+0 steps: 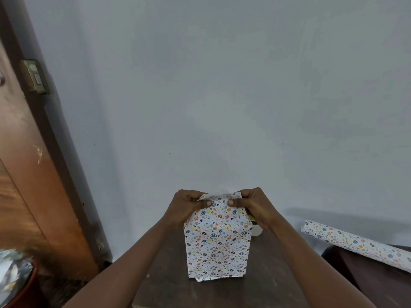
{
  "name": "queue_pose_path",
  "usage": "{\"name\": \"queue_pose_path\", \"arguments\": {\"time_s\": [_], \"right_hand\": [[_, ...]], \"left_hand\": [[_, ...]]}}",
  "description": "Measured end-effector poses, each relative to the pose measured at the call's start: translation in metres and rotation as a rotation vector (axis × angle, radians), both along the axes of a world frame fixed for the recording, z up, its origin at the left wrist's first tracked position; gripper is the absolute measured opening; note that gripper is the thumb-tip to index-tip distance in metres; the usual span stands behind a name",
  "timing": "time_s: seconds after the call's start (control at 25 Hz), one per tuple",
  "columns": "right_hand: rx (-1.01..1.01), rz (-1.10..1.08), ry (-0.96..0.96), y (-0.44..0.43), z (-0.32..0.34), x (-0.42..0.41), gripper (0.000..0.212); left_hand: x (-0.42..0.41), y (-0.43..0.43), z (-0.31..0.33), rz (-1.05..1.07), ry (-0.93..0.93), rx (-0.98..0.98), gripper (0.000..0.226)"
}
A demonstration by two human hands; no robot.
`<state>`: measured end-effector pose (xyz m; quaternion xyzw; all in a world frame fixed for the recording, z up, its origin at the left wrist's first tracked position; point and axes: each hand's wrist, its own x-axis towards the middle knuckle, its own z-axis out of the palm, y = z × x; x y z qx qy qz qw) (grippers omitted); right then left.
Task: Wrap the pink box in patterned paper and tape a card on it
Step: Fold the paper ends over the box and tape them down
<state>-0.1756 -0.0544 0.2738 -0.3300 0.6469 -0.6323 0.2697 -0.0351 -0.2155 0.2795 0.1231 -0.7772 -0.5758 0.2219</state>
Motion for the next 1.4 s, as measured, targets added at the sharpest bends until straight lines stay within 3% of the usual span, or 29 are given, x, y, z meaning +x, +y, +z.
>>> {"name": "queue_pose_path", "arguments": {"time_s": [0.08,0.2,0.36,0.56,0.76,0.88,1.0,1.12,1.28,1.4], "right_hand": [[0.011,-0.004,0.027,-0.002,-0.002,-0.002,0.039],[-0.004,0.097,-0.067,0.003,0.001,-0.007,0.017],[-0.039,0.132,-0.088,0.009,0.000,-0.015,0.035],[-0.094,0.064,-0.016,0.005,-0.007,-0.014,0.016],[-0.053,0.094,0.038,0.006,-0.006,-0.016,0.042],[-0.058,0.085,0.047,0.005,-0.007,-0.017,0.045],[-0.057,0.116,0.037,0.008,-0.003,-0.016,0.028],[-0.014,0.090,0.146,0.009,0.002,-0.014,0.013],[0.029,0.061,0.243,0.008,0.004,-0.013,0.023],[0.052,0.074,0.206,0.008,0.002,-0.012,0.041]], "left_hand": [[-0.001,-0.001,0.003,-0.005,0.002,-0.012,0.017],[0.003,-0.007,0.000,-0.062,0.004,0.063,0.023],[0.006,-0.014,-0.001,-0.141,0.003,0.167,0.037],[0.002,-0.018,0.002,-0.118,-0.032,0.070,0.047],[0.000,-0.019,0.000,-0.117,-0.032,-0.016,0.055],[0.000,-0.020,-0.005,-0.088,0.029,-0.084,0.049],[0.000,-0.018,-0.005,-0.064,0.050,-0.143,0.033],[-0.001,-0.018,-0.003,-0.041,0.030,-0.210,0.031],[-0.001,-0.019,-0.007,-0.056,0.015,-0.143,0.044],[-0.002,-0.014,-0.005,-0.036,-0.019,0.033,0.033]]}}
